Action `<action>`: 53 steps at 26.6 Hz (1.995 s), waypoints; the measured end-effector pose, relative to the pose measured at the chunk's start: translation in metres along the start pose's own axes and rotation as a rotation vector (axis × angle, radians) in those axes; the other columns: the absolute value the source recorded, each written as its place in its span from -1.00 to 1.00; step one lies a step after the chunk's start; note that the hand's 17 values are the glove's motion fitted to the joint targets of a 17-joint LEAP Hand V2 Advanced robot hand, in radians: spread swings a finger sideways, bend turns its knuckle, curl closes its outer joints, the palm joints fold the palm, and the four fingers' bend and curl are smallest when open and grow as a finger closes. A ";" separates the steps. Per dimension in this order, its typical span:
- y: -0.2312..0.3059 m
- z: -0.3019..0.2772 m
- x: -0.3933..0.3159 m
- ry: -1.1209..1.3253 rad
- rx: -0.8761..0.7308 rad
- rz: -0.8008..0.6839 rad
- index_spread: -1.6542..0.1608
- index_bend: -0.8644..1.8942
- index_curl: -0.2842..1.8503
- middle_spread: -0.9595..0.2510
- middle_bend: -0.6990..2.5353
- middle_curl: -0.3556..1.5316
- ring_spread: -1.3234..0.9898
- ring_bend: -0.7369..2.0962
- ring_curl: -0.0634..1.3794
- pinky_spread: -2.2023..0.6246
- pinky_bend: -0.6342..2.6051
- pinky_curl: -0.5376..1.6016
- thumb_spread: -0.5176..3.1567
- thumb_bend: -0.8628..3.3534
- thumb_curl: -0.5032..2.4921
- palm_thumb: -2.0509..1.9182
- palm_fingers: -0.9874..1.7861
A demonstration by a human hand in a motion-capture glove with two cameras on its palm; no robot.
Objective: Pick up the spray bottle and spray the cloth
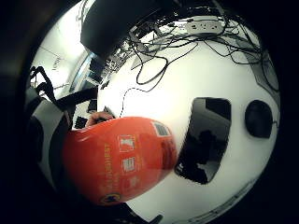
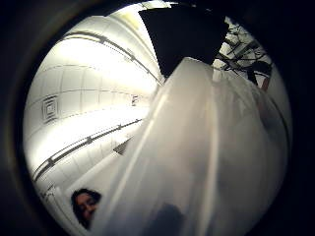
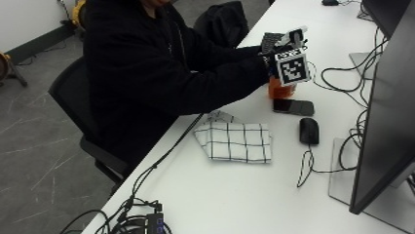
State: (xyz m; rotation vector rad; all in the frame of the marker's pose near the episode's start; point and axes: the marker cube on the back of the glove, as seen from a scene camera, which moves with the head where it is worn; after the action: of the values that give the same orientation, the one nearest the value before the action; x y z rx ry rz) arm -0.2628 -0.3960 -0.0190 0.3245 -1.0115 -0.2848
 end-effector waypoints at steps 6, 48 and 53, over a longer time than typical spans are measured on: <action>-0.003 0.003 0.006 0.026 -0.017 0.012 0.50 -0.13 -0.15 0.24 -0.15 0.00 -0.05 0.05 -0.22 0.34 -0.32 -0.10 -0.52 -0.60 -0.09 0.50 0.70; 0.159 -0.149 -0.023 0.918 -0.255 0.249 0.44 -0.27 -0.43 0.51 -0.46 -0.25 0.06 -0.14 -0.42 0.69 -0.31 -0.14 -0.24 -0.62 -0.36 0.17 -0.24; 0.185 -0.152 -0.041 1.007 -0.386 0.255 0.43 -0.25 -0.43 0.53 -0.46 -0.26 0.07 -0.16 -0.45 0.70 -0.32 -0.15 -0.24 -0.61 -0.38 0.16 -0.22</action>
State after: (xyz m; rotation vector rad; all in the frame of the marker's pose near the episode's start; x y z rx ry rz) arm -0.1376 -0.1904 -0.0526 -0.0371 0.0097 -0.0527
